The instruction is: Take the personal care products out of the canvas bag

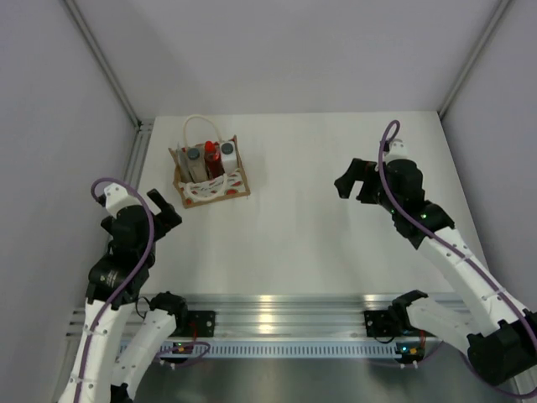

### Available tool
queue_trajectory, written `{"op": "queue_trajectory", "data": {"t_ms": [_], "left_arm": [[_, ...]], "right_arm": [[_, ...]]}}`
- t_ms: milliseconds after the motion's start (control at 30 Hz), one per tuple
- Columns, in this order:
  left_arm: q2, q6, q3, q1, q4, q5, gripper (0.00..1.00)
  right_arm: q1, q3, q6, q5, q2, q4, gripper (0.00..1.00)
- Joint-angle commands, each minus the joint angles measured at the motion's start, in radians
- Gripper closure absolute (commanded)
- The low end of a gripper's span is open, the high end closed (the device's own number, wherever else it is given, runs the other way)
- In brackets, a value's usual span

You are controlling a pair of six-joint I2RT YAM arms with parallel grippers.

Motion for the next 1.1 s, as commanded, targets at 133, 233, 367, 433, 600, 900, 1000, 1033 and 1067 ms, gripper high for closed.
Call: {"op": "queue_trajectory", "data": {"t_ms": [133,233,367,433,600,900,1000,1033,1067], "left_arm": [[0.041,0.038,0.012,0.006,0.04,0.004,0.01],[0.075,0.098,0.036,0.006,0.043,0.009,0.01],[0.086,0.086,0.02,0.006,0.043,-0.024,0.01],[0.086,0.077,0.007,0.006,0.054,0.013,0.01],[0.091,0.08,-0.003,0.006,0.062,0.052,0.01],[0.095,0.081,-0.005,0.006,0.063,0.055,0.01],[0.095,0.083,-0.006,0.006,0.063,0.055,0.01],[0.095,0.081,-0.006,0.006,0.063,0.055,0.01],[0.095,0.081,-0.006,0.006,0.063,0.055,0.01]], "right_arm": [[0.001,0.036,0.028,-0.021,0.023,0.092,0.0],[0.012,0.045,0.083,-0.111,0.062,0.147,0.0],[0.066,0.044,0.192,-0.223,0.181,0.319,0.01],[0.116,0.067,0.226,-0.257,0.247,0.399,0.01],[0.221,0.201,0.292,-0.301,0.497,0.537,0.01],[0.327,0.652,0.253,-0.283,0.914,0.404,0.12],[0.333,0.752,0.247,-0.225,0.996,0.343,0.16],[0.333,0.771,0.246,-0.204,1.011,0.339,0.17],[0.333,0.8,0.235,-0.2,1.039,0.301,0.2]]}}
